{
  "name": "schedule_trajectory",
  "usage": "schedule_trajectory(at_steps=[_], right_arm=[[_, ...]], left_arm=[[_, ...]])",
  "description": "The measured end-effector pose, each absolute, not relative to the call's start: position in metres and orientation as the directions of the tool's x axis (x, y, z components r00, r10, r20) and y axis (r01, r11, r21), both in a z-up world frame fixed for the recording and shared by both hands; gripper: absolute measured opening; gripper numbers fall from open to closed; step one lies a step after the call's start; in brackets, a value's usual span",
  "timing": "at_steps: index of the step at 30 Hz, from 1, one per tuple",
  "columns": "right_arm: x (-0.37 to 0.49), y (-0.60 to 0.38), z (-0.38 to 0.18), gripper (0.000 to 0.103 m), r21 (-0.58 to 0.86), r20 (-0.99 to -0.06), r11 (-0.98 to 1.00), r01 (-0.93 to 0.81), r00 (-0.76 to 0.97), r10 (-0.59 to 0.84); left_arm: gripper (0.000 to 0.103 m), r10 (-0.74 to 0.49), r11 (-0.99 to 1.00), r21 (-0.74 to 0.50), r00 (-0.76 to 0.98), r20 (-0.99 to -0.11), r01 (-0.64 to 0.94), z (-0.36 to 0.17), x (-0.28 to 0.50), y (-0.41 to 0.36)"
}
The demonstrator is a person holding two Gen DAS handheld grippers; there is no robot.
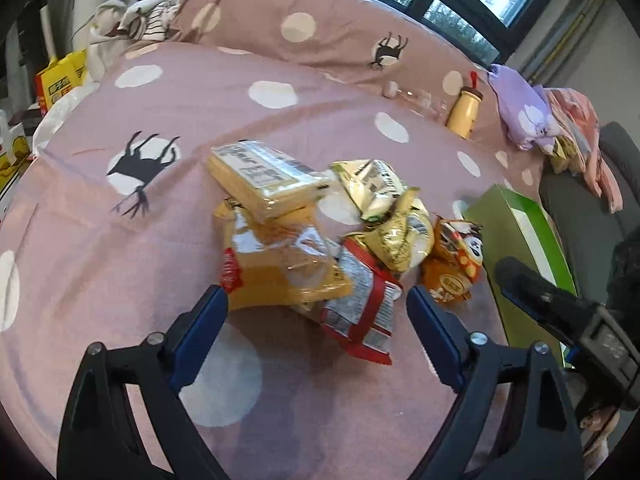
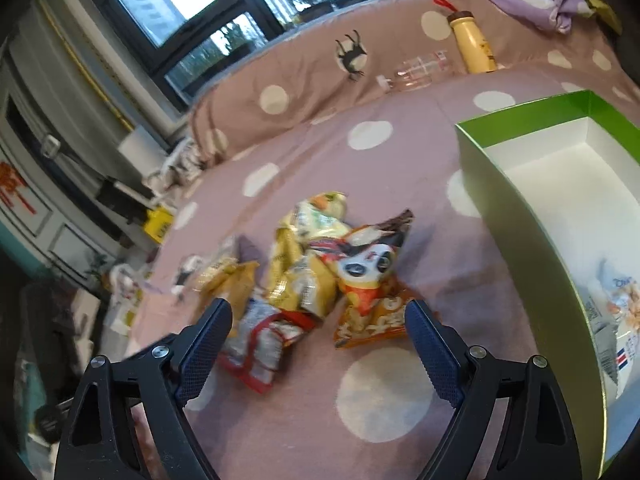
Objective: Organize snacks
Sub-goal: 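Grasp the orange panda-print bag with the right gripper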
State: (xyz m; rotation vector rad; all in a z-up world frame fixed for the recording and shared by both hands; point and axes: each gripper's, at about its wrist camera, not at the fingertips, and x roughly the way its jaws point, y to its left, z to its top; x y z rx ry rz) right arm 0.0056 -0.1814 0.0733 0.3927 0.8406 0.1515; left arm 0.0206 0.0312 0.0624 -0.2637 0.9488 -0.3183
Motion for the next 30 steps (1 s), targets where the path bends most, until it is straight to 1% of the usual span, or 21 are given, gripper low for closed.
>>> schedule_trajectory(at_steps=[5, 7, 9, 11, 13, 15, 16, 18, 20, 26, 30], right_arm=[[0.022, -0.177, 0.059, 0.084, 0.347, -0.735, 0.937, 0.034, 0.631, 0.249], [0.031, -0.175, 0.054, 0.084, 0.31, -0.754, 0.95, 0.045, 0.62, 0.216], [0.038, -0.173, 0.05, 0.081, 0.264, -0.769, 0.963, 0.043, 0.612, 0.183], [0.042, -0.172, 0.045, 0.072, 0.226, -0.783, 0.973, 0.039, 0.602, 0.158], [0.044, -0.173, 0.039, 0.067, 0.203, -0.797, 0.978, 0.055, 0.589, 0.132], [0.046, -0.176, 0.035, 0.057, 0.197, -0.808, 0.977, 0.078, 0.577, 0.117], [0.046, -0.176, 0.033, 0.049, 0.197, -0.812, 0.977, 0.081, 0.571, 0.117], [0.044, -0.175, 0.036, 0.044, 0.188, -0.805, 0.979, 0.079, 0.583, 0.108], [0.039, -0.171, 0.042, 0.032, 0.18, -0.796, 0.982, 0.066, 0.596, 0.106], [0.017, -0.162, 0.056, 0.031, 0.245, -0.796, 0.97, -0.003, 0.571, 0.203], [0.006, -0.151, 0.062, 0.032, 0.298, -0.799, 0.951, -0.08, 0.524, 0.295]], left_arm=[[0.086, -0.38, 0.923, -0.346, 0.542, -0.749, 0.169, 0.062, 0.018, 0.024], [0.086, -0.378, 0.924, -0.344, 0.552, -0.743, 0.168, 0.063, 0.018, 0.024], [0.086, -0.381, 0.922, -0.348, 0.553, -0.741, 0.169, 0.063, 0.018, 0.025], [0.086, -0.383, 0.921, -0.352, 0.556, -0.738, 0.168, 0.064, 0.018, 0.026], [0.086, -0.381, 0.921, -0.353, 0.558, -0.737, 0.163, 0.064, 0.019, 0.027], [0.086, -0.377, 0.923, -0.35, 0.559, -0.739, 0.16, 0.064, 0.02, 0.029], [0.086, -0.376, 0.923, -0.352, 0.563, -0.736, 0.155, 0.064, 0.02, 0.03], [0.086, -0.375, 0.922, -0.358, 0.57, -0.731, 0.147, 0.065, 0.021, 0.034], [0.086, -0.373, 0.921, -0.362, 0.576, -0.727, 0.14, 0.067, 0.021, 0.037], [0.086, -0.378, 0.919, -0.368, 0.585, -0.717, 0.143, 0.07, 0.019, 0.038], [0.086, -0.375, 0.921, -0.359, 0.587, -0.717, 0.15, 0.071, 0.017, 0.036]])
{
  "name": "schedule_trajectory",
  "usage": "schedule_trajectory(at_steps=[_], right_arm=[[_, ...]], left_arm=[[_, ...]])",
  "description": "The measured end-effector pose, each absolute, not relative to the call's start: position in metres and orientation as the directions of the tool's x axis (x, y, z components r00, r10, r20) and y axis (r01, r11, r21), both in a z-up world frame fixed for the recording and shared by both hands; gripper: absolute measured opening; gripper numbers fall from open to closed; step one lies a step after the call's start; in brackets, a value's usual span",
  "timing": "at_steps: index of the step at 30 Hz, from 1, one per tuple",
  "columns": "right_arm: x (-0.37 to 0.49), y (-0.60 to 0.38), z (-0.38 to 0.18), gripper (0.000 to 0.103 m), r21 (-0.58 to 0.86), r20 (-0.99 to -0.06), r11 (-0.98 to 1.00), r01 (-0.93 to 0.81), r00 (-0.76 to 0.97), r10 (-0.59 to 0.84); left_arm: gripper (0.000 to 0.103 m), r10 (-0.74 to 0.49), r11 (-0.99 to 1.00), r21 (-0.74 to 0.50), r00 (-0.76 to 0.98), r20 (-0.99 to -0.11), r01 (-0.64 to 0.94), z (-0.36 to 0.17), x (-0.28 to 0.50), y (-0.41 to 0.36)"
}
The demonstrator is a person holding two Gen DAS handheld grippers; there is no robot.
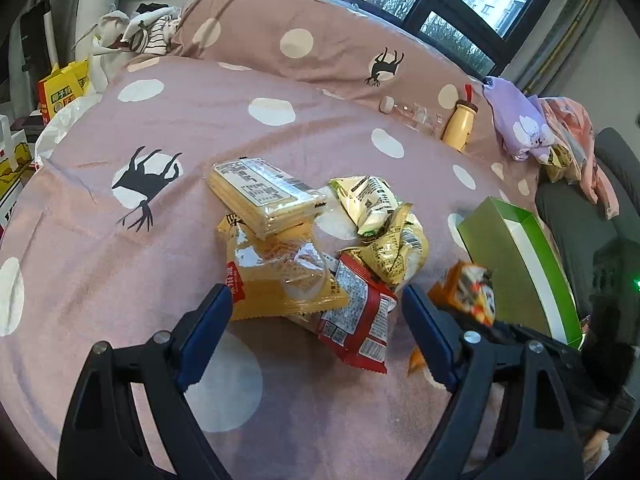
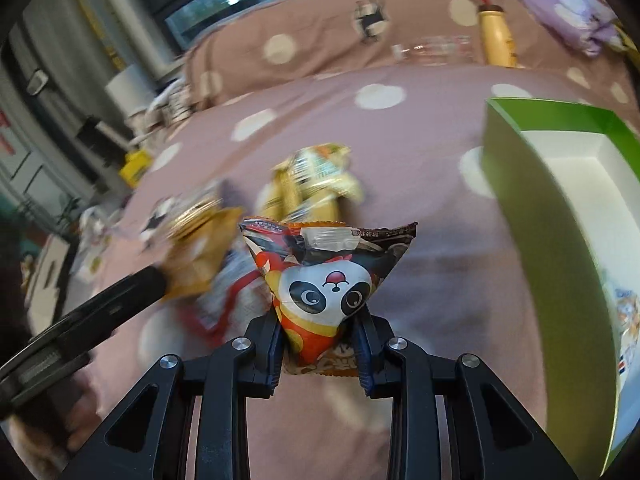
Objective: Organize snacks
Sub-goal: 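Grasp the orange panda-print bag with the right gripper, then carry the panda bag into the green box and release it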
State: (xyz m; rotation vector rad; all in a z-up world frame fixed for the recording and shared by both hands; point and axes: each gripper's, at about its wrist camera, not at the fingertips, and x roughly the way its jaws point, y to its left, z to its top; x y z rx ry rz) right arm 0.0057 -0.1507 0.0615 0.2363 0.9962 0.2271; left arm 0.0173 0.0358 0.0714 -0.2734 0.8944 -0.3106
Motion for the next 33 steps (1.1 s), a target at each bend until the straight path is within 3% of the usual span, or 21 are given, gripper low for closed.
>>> schedule_trajectory(at_steps=[4, 6, 10, 15, 23, 25, 27, 33], right_arm=[[0.004, -0.14, 0.054, 0.032, 0.325, -0.815, 0.938, -0.121, 0.468, 0.343], [0.003, -0.137, 0.055, 0.034, 0.309, -0.814, 0.943, -0.123, 0.479, 0.329], [-0.002, -0.146, 0.068, 0.065, 0.309, -0.78, 0.944, -0.118, 0.536, 0.323], [-0.001, -0.159, 0.07, 0.066, 0.337, -0.775, 0.937, -0.094, 0.537, 0.333], [0.001, -0.191, 0.062, 0.066, 0.509, -0.697, 0.859, -0.06, 0.557, 0.452], [0.005, -0.196, 0.056, 0.066, 0.56, -0.683, 0.828, -0.042, 0.542, 0.49], [0.007, -0.197, 0.052, 0.066, 0.599, -0.667, 0.8, -0.048, 0.523, 0.531], [0.013, -0.193, 0.043, 0.065, 0.614, -0.669, 0.787, -0.064, 0.486, 0.562]], left_arm=[[0.086, -0.374, 0.922, -0.358, 0.591, -0.715, 0.15, 0.072, 0.016, 0.035], [0.081, -0.381, 0.919, -0.362, 0.597, -0.706, 0.158, 0.075, 0.014, 0.034], [0.08, -0.415, 0.906, -0.376, 0.596, -0.688, 0.196, 0.078, 0.01, 0.027], [0.076, -0.497, 0.862, -0.452, 0.55, -0.671, 0.228, 0.077, 0.01, 0.024], [0.074, -0.553, 0.833, -0.435, 0.467, -0.69, 0.343, 0.072, -0.001, -0.008], [0.07, -0.543, 0.837, -0.413, 0.461, -0.702, 0.358, 0.069, -0.003, -0.017], [0.059, -0.544, 0.834, -0.405, 0.438, -0.716, 0.374, 0.062, -0.003, -0.028], [0.058, -0.537, 0.831, -0.382, 0.402, -0.742, 0.405, 0.045, -0.004, -0.052]])
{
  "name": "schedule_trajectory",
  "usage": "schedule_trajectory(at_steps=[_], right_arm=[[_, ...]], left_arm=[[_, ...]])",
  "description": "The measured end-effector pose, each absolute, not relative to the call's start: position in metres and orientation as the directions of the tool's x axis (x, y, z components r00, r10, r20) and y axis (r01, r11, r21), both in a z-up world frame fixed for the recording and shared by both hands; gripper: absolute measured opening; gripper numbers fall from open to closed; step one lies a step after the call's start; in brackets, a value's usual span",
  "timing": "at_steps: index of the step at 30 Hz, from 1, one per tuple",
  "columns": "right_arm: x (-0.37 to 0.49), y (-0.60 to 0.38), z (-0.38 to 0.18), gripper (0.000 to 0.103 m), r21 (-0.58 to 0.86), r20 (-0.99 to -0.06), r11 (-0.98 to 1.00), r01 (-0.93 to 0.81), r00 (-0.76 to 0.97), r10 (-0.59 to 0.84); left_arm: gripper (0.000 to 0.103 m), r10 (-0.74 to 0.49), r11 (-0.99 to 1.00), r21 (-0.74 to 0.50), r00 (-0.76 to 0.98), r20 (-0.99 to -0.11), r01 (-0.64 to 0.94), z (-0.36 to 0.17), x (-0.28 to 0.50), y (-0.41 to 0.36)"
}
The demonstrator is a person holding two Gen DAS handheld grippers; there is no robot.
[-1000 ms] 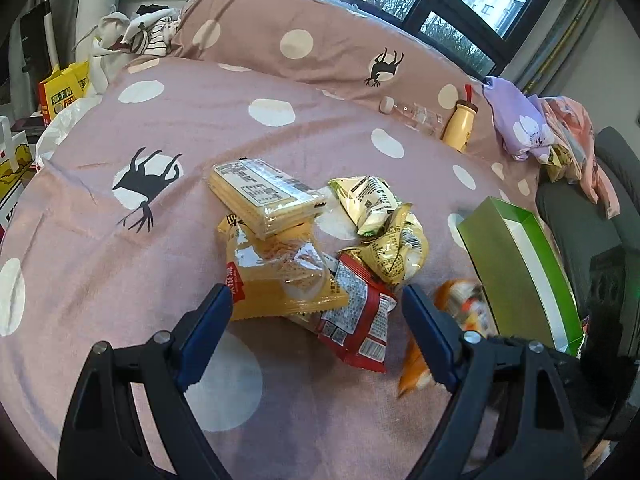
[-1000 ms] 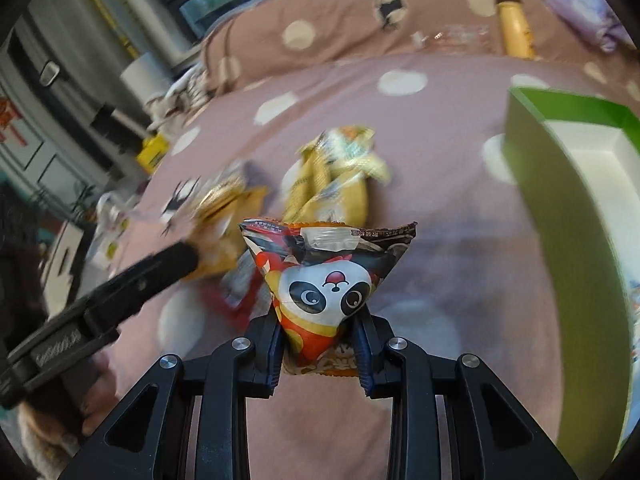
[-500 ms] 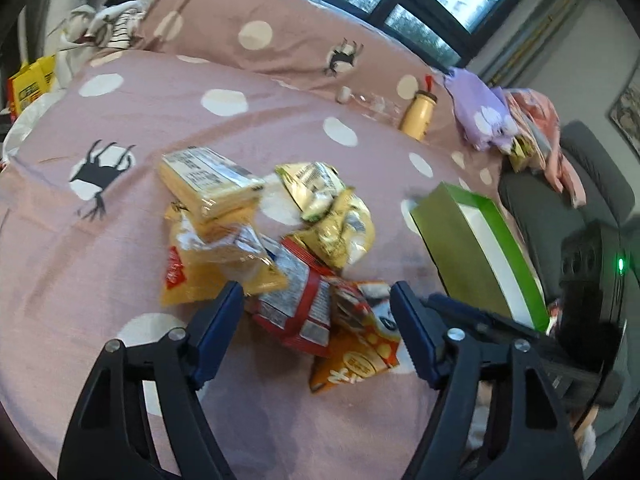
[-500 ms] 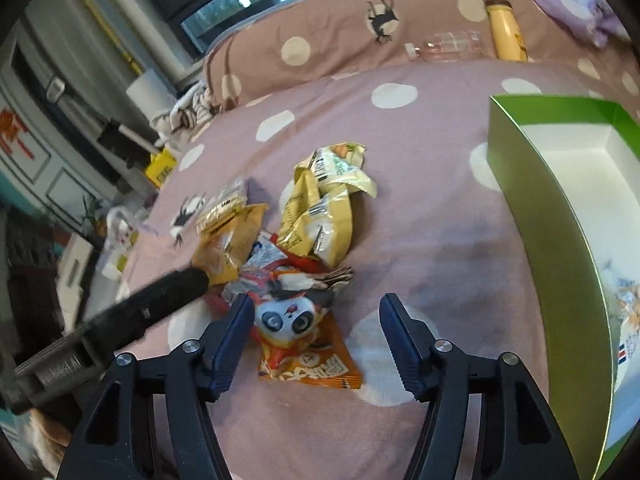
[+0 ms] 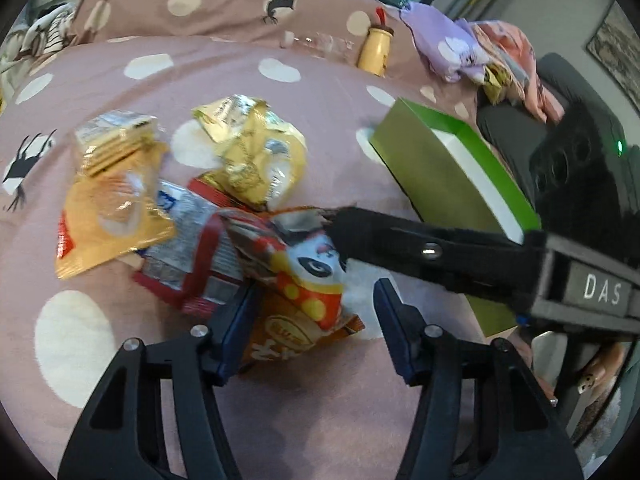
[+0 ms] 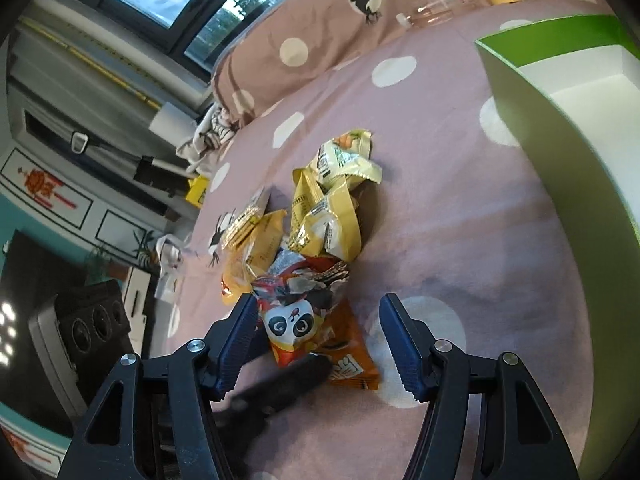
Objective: Organize snacks
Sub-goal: 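Carry the panda bag into the green box and release it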
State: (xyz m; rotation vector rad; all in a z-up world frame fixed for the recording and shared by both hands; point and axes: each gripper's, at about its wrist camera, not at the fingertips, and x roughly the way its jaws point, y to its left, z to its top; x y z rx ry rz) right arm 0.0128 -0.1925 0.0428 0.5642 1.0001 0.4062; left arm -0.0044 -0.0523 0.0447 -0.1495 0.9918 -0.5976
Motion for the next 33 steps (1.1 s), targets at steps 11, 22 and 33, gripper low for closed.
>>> schedule_trajectory(at_steps=[11, 22, 33], right_arm=[[0.012, -0.189, 0.055, 0.045, 0.574, -0.684, 0.814, -0.091, 0.494, 0.537], [-0.013, -0.257, 0.12, 0.045, 0.492, -0.59, 0.865, -0.096, 0.694, 0.412], [-0.025, -0.321, 0.119, 0.045, 0.488, -0.586, 0.872, 0.03, 0.752, 0.302]], left_arm=[[0.031, -0.562, 0.82, -0.399, 0.446, -0.697, 0.41, 0.057, -0.007, -0.066], [0.03, -0.602, 0.774, -0.289, 0.512, -0.612, 0.564, 0.118, -0.009, -0.142], [0.029, -0.622, 0.706, -0.213, 0.447, -0.643, 0.676, 0.12, -0.002, -0.217]])
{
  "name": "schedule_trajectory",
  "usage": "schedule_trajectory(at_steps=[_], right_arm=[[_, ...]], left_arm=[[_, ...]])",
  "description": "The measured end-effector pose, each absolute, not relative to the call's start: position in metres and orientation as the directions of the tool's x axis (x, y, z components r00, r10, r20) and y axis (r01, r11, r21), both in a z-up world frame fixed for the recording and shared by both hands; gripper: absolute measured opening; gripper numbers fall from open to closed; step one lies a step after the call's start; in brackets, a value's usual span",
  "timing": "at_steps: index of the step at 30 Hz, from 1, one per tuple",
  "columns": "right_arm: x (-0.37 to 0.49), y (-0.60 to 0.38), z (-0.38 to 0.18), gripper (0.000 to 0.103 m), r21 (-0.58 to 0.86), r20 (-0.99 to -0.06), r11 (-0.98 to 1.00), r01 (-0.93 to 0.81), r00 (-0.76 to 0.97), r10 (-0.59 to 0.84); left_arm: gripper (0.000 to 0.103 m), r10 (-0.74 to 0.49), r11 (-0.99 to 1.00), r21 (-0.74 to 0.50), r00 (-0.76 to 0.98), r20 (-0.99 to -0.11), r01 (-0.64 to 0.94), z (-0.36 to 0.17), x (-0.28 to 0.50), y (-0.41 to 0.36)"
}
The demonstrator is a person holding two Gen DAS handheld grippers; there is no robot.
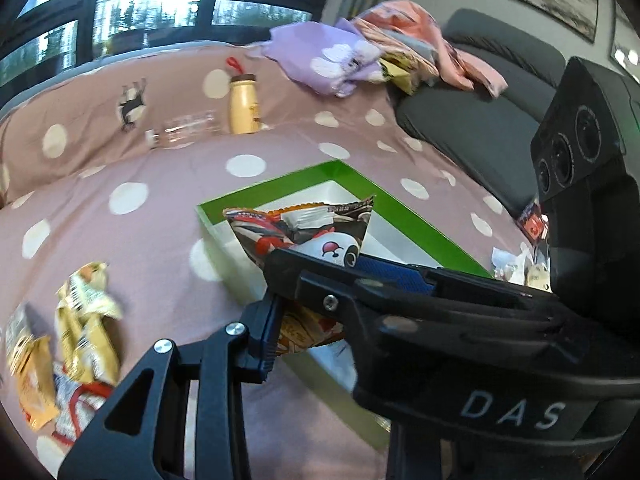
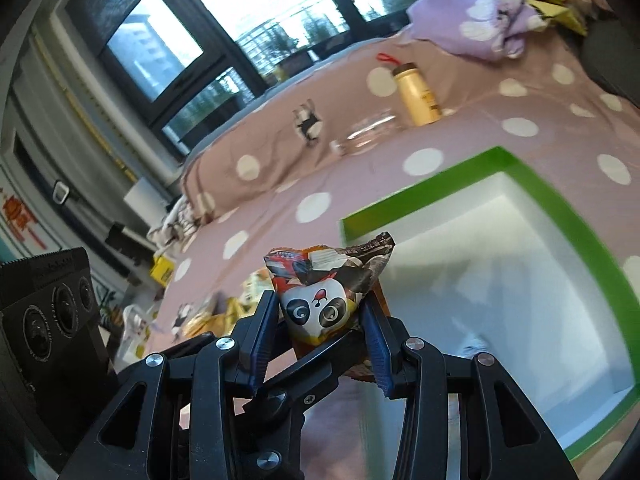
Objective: Organize snacks
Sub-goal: 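Carry the panda bag into the green box and release it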
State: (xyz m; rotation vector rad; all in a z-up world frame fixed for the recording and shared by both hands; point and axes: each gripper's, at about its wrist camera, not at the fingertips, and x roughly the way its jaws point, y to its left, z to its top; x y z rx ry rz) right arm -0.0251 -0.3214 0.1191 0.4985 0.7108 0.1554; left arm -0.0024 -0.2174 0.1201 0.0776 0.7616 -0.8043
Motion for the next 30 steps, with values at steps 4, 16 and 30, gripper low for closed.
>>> schedule_trajectory(at_steps=[4, 16, 30], right_arm=[[-0.022, -0.341, 0.115, 0.045, 0.508, -0.588, 0.858, 0.08, 0.76, 0.277], [-0.011, -0.365, 0.097, 0.045, 0.519, -0.64, 0.835, 0.185, 0.731, 0.236], [0.0, -0.38, 0.068, 0.045, 0.533, -0.721, 0.785, 0.317, 0.655, 0.224]], left_arm=[[0.029, -0.635, 0.685, -0.223, 0.418, -0.65, 0.694, 0.117, 0.006, -0.237], [0.029, -0.647, 0.643, -0.258, 0.33, -0.688, 0.721, 0.099, 0.019, -0.261], [0.028, -0.591, 0.653, -0.251, 0.275, -0.758, 0.714, 0.076, 0.028, -0.283]])
